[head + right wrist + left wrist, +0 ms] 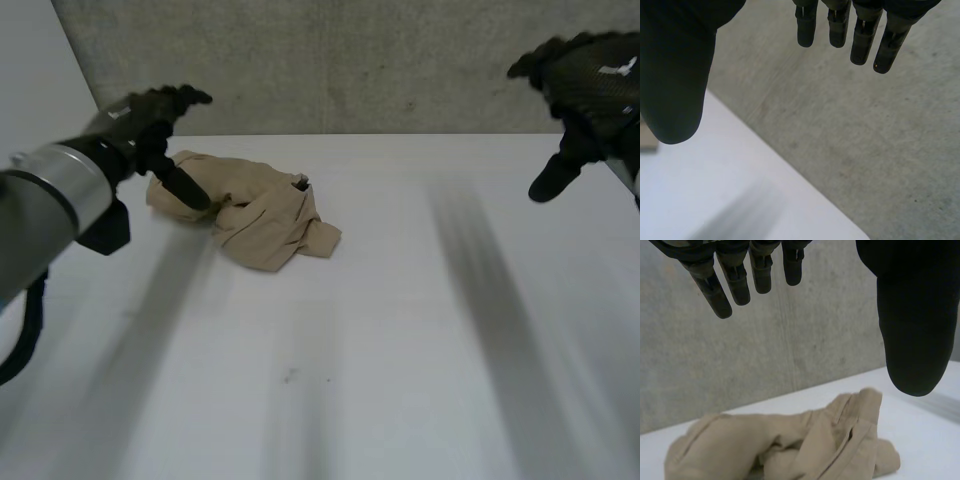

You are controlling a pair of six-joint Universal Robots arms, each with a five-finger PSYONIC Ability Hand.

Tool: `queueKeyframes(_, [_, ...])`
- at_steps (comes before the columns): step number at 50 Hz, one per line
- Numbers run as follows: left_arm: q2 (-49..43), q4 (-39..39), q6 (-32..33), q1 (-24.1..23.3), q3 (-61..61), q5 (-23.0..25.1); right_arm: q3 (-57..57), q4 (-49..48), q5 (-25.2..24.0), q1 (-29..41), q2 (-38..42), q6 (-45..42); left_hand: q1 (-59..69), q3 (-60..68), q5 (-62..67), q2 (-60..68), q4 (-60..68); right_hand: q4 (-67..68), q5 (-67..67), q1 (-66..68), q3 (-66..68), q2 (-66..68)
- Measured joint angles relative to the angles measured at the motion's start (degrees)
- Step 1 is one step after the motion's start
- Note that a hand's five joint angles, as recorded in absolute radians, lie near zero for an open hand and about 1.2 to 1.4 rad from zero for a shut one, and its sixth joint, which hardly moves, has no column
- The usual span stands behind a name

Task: Fold the shorts.

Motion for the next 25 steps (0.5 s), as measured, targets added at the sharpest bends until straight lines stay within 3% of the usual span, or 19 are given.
queueKeyframes(13, [-22.51, 10.98, -0.10, -4.09, 8.53, 0.12, 0.89, -0.62, 0.68, 3.46, 7.14, -8.38, 2.91, 0.76, 0.65, 1.01, 0.98, 0.00, 0.00, 0.00, 0.00, 0.00])
queueKeyframes(18, [-30.17, 13.15, -0.12, -6.19, 14.70, 0.08, 0.87, -1.21, 0.88, 3.71, 8.74, -8.32, 25.35, 20.39, 19.74, 21.15, 21.06, 0.00, 0.00, 0.00, 0.00, 0.00])
queueKeyframes(19, [-31.69, 13.73, -0.13, -6.63, 16.05, 0.05, 0.86, -1.36, 0.91, 3.71, 8.98, -8.28, 36.15, 31.47, 29.60, 32.29, 31.10, 0.00, 0.00, 0.00, 0.00, 0.00])
queueKeyframes(20, [-32.79, 14.23, -0.13, -6.96, 17.06, 0.03, 0.85, -1.50, 0.94, 3.69, 9.17, -8.25, 36.15, 31.47, 29.60, 32.29, 31.10, 0.00, 0.00, 0.00, 0.00, 0.00])
queueKeyframes(21, [-33.86, 14.85, -0.14, -7.35, 18.08, -0.01, 0.83, -1.66, 0.97, 3.66, 9.32, -8.22, 49.33, 44.51, 43.36, 45.37, 45.18, 0.00, 0.00, 0.00, 0.00, 0.00])
queueKeyframes(25, [-35.61, 16.51, -0.18, -8.57, 19.87, -0.26, 0.72, -2.02, 1.02, 3.37, 9.53, -8.17, 53.83, 55.10, 53.16, 56.12, 55.95, 0.00, 0.00, 0.00, 0.00, 0.00])
